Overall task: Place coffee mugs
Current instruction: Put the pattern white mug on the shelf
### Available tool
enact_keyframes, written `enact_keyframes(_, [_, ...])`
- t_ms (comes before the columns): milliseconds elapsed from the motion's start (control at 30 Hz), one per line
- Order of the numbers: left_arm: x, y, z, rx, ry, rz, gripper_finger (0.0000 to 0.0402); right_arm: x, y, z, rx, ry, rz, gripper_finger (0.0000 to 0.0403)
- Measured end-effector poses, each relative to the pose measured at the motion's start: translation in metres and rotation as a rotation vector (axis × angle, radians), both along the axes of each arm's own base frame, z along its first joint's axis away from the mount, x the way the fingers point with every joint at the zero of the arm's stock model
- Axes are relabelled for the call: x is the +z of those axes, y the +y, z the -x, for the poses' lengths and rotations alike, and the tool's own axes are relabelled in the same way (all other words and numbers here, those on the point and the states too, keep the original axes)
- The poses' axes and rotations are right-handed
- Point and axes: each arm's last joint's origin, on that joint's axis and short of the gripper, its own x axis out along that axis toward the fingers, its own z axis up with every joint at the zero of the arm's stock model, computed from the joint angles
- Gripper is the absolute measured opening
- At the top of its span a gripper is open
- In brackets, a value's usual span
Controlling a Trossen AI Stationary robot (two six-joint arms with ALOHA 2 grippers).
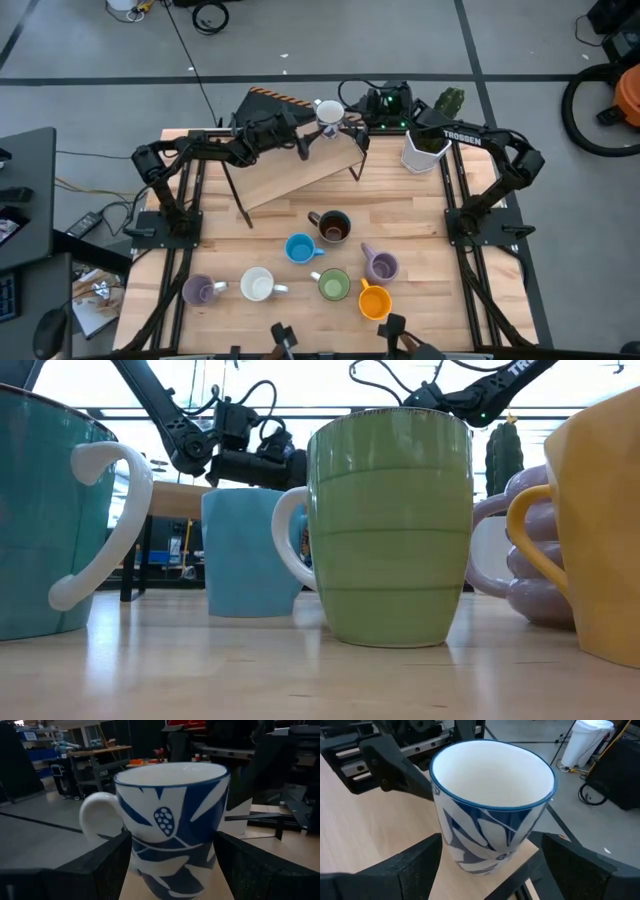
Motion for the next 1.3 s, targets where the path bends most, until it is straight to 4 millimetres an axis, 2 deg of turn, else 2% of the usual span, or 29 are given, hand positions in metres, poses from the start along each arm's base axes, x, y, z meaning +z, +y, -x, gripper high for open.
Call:
enact_keyframes(267, [0.000, 0.007, 0.005, 0.023, -0.004, -0.001, 0.0288, 0.001, -0.001, 0.000, -0.001, -0.008, 0.017, 0.0347])
enact_keyframes(633, [0.001, 0.004, 0.004, -0.052, -0.008, 0.002, 0.0288, 0.004, -0.002, -0.001, 0.002, -0.025, 0.041, 0.0347])
enact_keyframes(1300, [0.006, 0.004, 0.001, -0.057, -0.028, -0.006, 0.0288, 0.007, -0.016, 0.013, 0.033, -0.076, 0.042, 0.0347])
